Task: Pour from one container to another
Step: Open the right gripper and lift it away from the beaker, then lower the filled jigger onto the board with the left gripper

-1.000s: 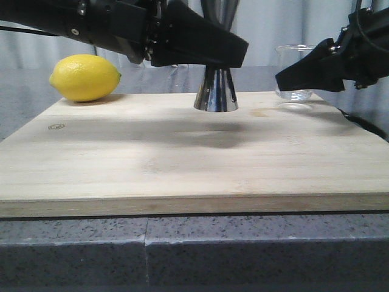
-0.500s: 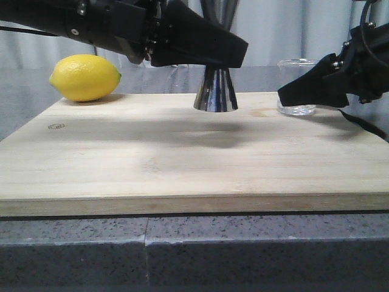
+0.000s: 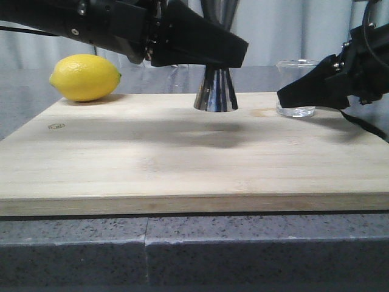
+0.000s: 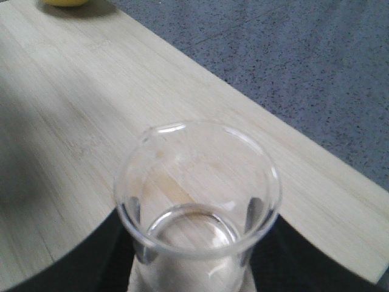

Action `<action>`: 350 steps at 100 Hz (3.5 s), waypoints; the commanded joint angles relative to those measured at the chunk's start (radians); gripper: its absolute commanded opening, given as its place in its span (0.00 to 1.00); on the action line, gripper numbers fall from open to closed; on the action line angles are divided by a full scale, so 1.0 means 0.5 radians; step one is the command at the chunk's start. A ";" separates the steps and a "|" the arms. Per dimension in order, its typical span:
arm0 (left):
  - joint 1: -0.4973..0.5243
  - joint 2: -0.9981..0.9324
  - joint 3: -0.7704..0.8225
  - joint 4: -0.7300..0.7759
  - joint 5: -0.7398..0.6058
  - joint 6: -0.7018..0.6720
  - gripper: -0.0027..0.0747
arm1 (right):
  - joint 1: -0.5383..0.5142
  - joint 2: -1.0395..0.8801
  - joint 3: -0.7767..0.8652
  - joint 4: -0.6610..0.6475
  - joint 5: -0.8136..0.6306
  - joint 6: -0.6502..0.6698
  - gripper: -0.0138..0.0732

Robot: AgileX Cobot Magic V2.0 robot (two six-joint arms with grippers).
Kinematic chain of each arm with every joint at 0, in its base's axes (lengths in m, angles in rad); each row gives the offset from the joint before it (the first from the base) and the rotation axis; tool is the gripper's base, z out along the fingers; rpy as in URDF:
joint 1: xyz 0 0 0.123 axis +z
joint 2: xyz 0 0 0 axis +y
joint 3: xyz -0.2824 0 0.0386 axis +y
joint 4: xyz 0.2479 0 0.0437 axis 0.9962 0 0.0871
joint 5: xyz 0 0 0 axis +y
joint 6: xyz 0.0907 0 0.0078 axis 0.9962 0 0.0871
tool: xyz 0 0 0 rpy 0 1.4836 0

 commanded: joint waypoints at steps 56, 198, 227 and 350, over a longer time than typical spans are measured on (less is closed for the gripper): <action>-0.016 -0.073 -0.057 -0.149 0.212 -0.009 0.02 | -0.010 -0.070 -0.072 0.156 0.163 -0.021 0.75; 0.380 -0.070 -0.054 -0.308 0.213 0.263 0.02 | -0.010 -0.542 -0.716 0.156 0.594 0.288 0.80; 0.401 -0.070 0.113 -0.326 0.213 0.326 0.02 | -0.010 -0.542 -0.716 0.156 0.529 0.288 0.80; 0.401 -0.070 0.309 -0.362 0.193 0.549 0.02 | -0.010 -0.542 -0.716 0.156 0.507 0.288 0.80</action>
